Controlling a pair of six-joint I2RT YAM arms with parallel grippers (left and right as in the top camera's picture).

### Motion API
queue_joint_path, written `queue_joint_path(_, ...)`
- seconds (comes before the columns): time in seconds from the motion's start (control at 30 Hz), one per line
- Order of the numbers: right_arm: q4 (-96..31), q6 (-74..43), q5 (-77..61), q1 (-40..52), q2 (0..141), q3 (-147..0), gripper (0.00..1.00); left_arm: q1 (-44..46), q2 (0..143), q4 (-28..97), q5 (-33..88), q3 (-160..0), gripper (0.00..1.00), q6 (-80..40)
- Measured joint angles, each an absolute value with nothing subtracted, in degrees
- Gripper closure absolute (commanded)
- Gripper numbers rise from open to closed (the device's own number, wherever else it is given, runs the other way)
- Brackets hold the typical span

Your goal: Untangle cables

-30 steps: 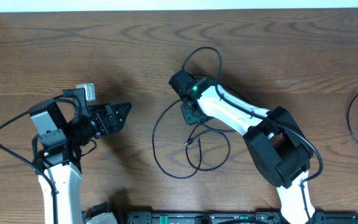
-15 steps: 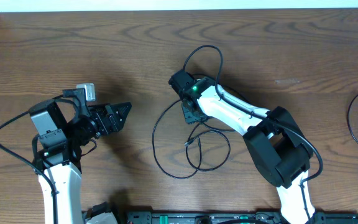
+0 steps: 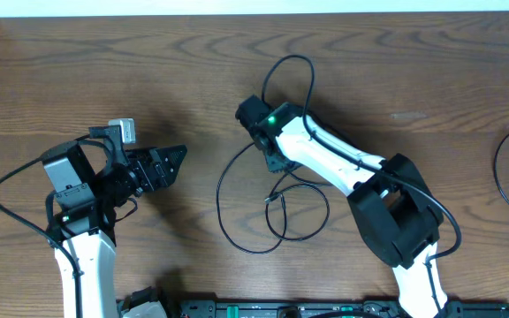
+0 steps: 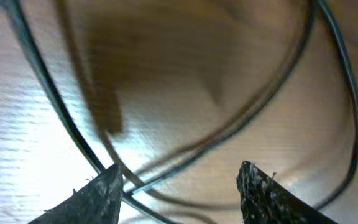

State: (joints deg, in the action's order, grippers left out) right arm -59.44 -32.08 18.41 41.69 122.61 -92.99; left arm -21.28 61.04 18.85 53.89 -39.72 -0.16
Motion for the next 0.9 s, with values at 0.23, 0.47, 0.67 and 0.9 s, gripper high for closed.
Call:
queue_joint_path(0.23,-59.9,-40.47,18.52,43.27,122.61,-92.99,0.41,-21.28,61.04,18.85,53.89,-39.72,0.1,-0.16)
queue_joint_path(0.47,-57.23,-43.38,16.56,45.32,122.61,-92.99,0.41,-21.28,61.04,19.09,53.89,-39.72,0.11,-0.16)
queue_joint_path(0.67,-58.52,-46.3,15.99,45.93,122.61,-92.73,0.41,-21.28,61.04,19.09,53.91,-39.72,0.11,-0.16)
queue_joint_path(0.9,-58.04,-48.84,15.81,45.98,122.61,-90.83,0.41,-21.28,61.04,19.09,53.91,-39.72,0.11,-0.16)
